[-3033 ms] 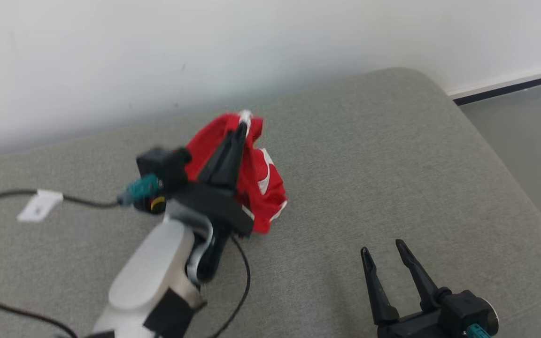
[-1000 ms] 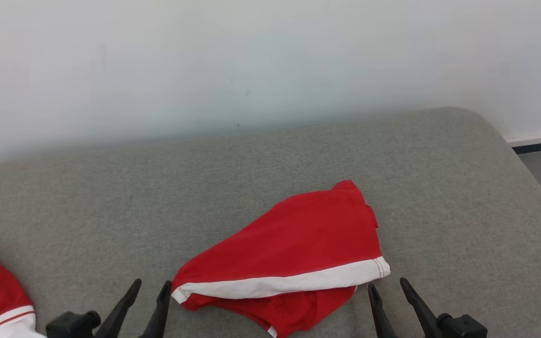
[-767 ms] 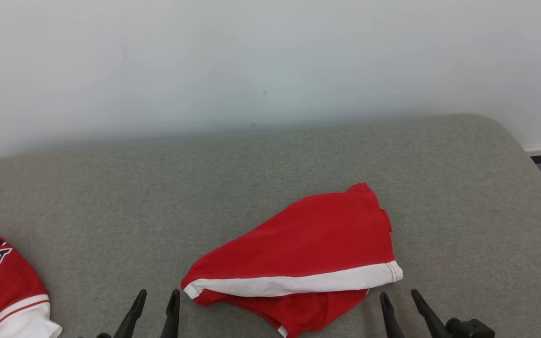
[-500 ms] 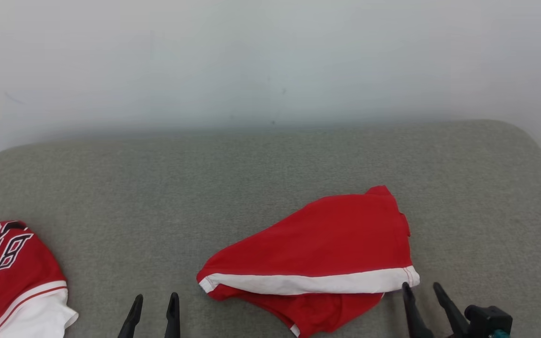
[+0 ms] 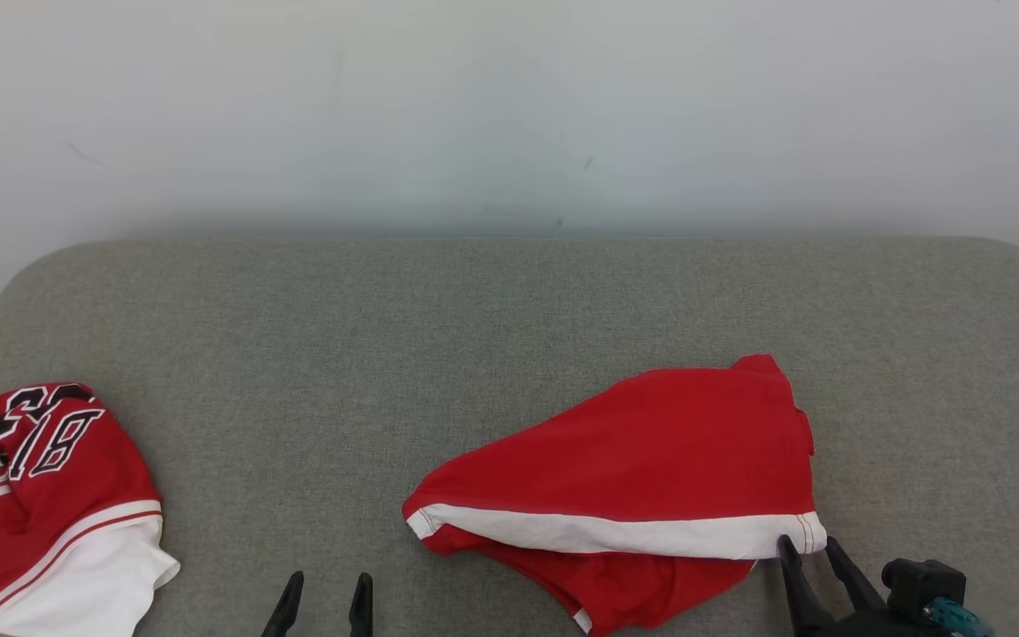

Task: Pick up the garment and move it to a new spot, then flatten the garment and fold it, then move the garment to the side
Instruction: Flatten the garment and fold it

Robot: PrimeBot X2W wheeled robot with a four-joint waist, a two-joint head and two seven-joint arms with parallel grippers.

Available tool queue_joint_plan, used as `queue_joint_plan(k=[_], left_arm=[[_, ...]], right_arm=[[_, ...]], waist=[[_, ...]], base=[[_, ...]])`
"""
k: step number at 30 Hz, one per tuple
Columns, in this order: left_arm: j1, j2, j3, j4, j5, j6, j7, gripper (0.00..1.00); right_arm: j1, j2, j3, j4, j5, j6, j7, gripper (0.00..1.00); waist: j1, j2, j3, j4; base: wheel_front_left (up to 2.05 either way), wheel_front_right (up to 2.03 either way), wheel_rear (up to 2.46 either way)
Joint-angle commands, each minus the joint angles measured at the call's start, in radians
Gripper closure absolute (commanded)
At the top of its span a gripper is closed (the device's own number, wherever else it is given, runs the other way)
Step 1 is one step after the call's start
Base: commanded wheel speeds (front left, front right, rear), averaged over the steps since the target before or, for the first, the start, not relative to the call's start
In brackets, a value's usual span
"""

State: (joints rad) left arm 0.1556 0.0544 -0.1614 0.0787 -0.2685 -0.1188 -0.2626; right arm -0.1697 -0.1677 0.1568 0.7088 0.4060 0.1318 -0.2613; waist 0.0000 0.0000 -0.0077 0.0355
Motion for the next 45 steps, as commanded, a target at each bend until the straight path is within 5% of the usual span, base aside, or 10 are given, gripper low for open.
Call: queue_joint_plan(k=[1,2,14,22,41,43,45], left_arm=[[0.004,-0.004,-0.008,0.004,0.015,-0.003,-0.003,0.00],[0.003,-0.004,-0.010,0.004,0.014,-0.005,-0.003,0.00],[-0.027,-0.004,-0.102,0.026,-0.074,-0.012,-0.003,0.00],[-0.091,0.097,-0.265,0.064,-0.227,-0.011,-0.003,0.00],[-0.343,0.155,-0.441,0.363,-0.469,-0.011,0.025,0.00],[-0.358,0.158,-0.451,0.373,-0.503,-0.011,0.019,0.29],[-0.369,0.165,-0.461,0.384,-0.517,-0.011,0.013,0.35]], right_arm=[[-0.012,-0.004,0.011,0.009,0.009,-0.002,-0.002,0.86],[-0.015,-0.006,0.013,0.012,0.009,-0.002,-0.002,1.00],[0.005,-0.050,-0.013,-0.073,-0.011,-0.002,-0.002,1.00],[0.016,-0.056,-0.002,-0.097,-0.015,-0.002,-0.002,1.00],[-0.003,-0.071,0.040,-0.091,-0.002,-0.002,-0.002,1.00],[-0.002,-0.074,0.045,-0.089,0.003,-0.002,-0.002,1.00],[0.000,-0.078,0.050,-0.089,0.008,-0.002,-0.002,1.00]], waist=[[0.0000,0.0000,0.004,0.003],[0.0000,0.0000,0.005,0.003],[0.0000,0.0000,0.017,-0.047],[0.0000,0.0000,0.024,-0.063],[0.0000,0.0000,0.040,-0.070],[0.0000,0.0000,0.040,-0.072],[0.0000,0.0000,0.039,-0.072]], base=[[0.00,0.00,0.00],[0.00,0.00,0.00],[0.00,0.00,0.00],[0.00,0.00,0.00],[0.00,0.00,0.00],[0.00,0.00,0.00],[0.00,0.00,0.00]])
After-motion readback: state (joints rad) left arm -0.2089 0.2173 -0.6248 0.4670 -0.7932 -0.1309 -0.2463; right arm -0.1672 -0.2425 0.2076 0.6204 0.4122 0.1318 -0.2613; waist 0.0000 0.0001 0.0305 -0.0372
